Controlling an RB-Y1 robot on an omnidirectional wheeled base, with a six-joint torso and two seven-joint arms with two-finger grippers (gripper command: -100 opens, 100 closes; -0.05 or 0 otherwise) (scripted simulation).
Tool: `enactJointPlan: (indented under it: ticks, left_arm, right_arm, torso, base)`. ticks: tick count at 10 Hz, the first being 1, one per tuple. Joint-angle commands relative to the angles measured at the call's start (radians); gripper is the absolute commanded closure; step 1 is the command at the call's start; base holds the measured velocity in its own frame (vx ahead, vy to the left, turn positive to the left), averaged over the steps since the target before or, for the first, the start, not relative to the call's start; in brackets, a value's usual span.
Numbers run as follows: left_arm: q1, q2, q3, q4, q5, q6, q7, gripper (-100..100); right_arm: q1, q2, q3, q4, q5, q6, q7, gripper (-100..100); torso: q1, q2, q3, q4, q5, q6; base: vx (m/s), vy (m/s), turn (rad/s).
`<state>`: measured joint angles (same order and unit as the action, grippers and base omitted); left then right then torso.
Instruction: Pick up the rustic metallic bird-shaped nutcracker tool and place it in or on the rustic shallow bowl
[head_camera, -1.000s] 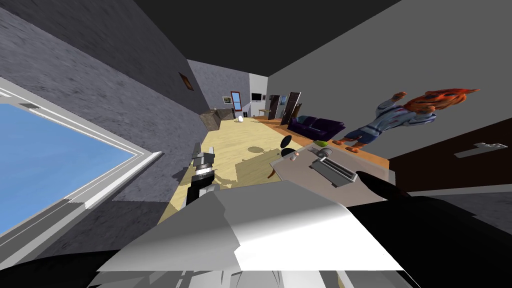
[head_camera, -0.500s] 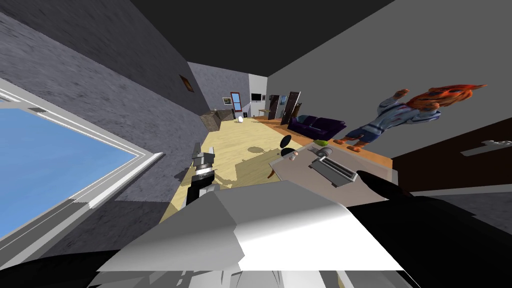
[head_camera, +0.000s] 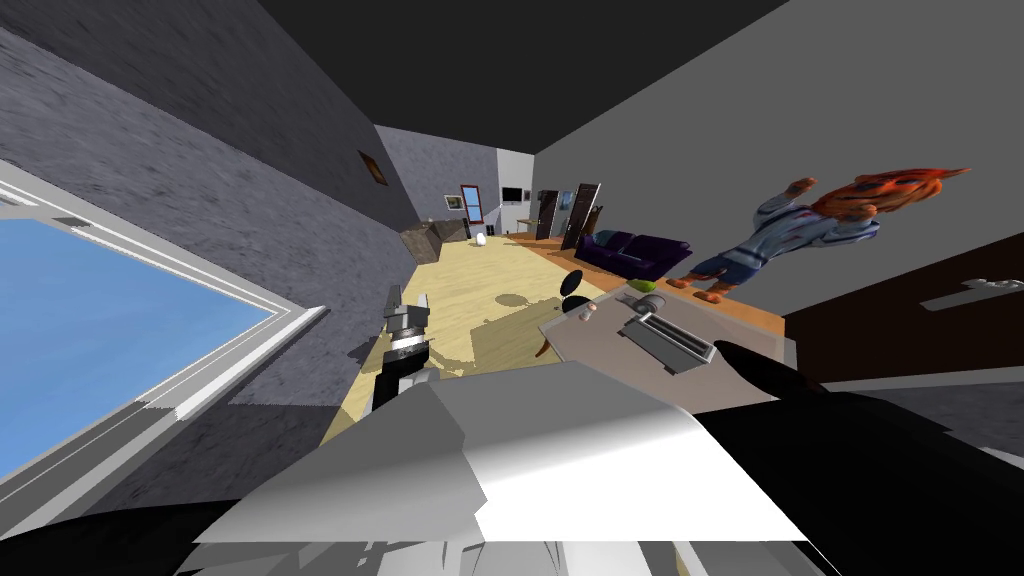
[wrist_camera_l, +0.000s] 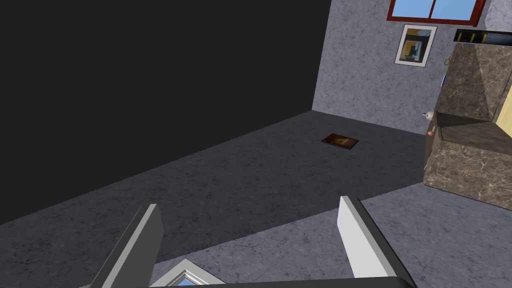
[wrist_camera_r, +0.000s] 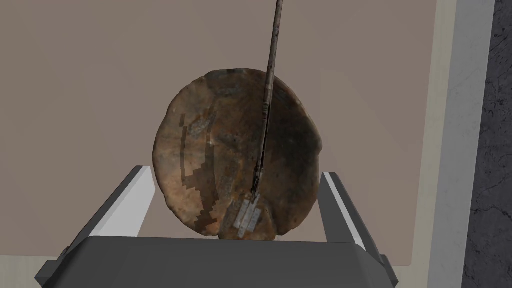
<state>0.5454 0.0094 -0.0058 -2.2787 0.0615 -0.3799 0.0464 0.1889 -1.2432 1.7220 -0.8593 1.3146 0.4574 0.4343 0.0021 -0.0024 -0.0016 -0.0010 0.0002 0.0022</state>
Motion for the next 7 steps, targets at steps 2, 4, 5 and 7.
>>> enactJointPlan:
  ticks: [2, 4, 5, 7]
  left_arm:
    - [0.0, 0.0, 0.0, 0.0, 0.0, 0.0, 0.0, 0]
    - [0.0, 0.0, 0.0, 0.0, 0.0, 0.0, 0.0, 0]
    - [0.0, 0.0, 0.0, 0.0, 0.0, 0.0, 0.0, 0]
    - [0.0, 0.0, 0.0, 0.0, 0.0, 0.0, 0.0, 0]
  right_arm:
    - [-0.003, -0.058, 0.022, -0.049, 0.021, 0.021, -0.029, -100]
    - [-0.004, -0.094, 0.037, -0.08, 0.034, 0.035, -0.046, -100]
    - [-0.004, -0.112, 0.044, -0.095, 0.04, 0.042, -0.054, -100]
    - [-0.006, -0.115, 0.048, -0.095, 0.046, 0.042, -0.06, -100]
  torso:
    - [0.0, 0.0, 0.0, 0.0, 0.0, 0.0]
    - [0.0, 0.0, 0.0, 0.0, 0.0, 0.0]
    - [0.0, 0.0, 0.0, 0.0, 0.0, 0.0]
    - [0.0, 0.0, 0.0, 0.0, 0.0, 0.0]
  base:
    - [0.021, 0.03, -0.011]
    - [0.016, 0.025, -0.012]
    - [0.014, 0.023, -0.008]
    - [0.012, 0.014, -0.006]
